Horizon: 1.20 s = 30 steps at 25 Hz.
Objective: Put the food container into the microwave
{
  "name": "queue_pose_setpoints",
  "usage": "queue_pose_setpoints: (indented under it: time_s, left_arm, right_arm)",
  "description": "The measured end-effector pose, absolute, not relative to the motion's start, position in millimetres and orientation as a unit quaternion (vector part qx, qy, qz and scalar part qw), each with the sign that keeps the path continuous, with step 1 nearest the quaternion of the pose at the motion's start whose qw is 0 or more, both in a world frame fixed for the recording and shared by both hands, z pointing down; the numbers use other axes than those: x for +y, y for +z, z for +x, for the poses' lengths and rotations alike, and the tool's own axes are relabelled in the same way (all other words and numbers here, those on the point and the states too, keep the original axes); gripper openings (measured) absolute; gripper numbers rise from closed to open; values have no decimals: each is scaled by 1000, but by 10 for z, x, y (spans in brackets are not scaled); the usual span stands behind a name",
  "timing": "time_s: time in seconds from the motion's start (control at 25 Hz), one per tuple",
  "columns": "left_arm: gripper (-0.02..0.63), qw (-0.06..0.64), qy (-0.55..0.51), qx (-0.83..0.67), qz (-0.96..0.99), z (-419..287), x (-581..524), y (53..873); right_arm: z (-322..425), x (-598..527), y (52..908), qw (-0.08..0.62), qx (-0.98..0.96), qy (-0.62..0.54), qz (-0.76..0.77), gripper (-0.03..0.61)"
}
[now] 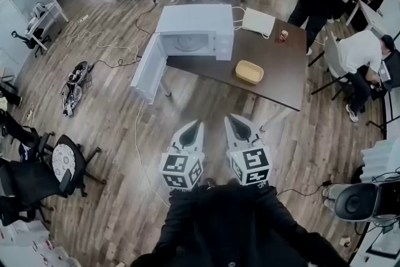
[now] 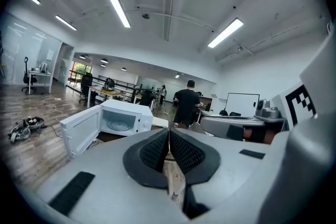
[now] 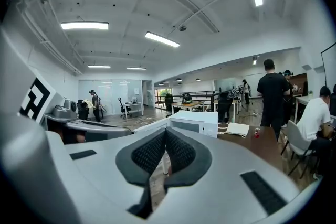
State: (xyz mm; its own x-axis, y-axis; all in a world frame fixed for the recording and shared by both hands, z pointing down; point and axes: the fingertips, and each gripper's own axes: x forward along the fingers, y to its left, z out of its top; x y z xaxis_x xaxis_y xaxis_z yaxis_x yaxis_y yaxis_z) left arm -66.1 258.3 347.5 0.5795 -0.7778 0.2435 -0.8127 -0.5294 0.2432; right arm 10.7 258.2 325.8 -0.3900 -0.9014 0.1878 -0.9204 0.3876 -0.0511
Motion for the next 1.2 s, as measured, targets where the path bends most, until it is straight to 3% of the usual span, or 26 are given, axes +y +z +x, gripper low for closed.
queue_pose_setpoints:
  time_s: [0.68,1.2]
  left_arm:
    - [34,217,79,-461,857,-1247,2532,4023]
    - [35,235,100,-438,862,-926,1781,4319]
  right_arm:
    - [-338,2432,3882,137,-811,130,554,21]
    - [23,1704,4131,144,-798,142,567,21]
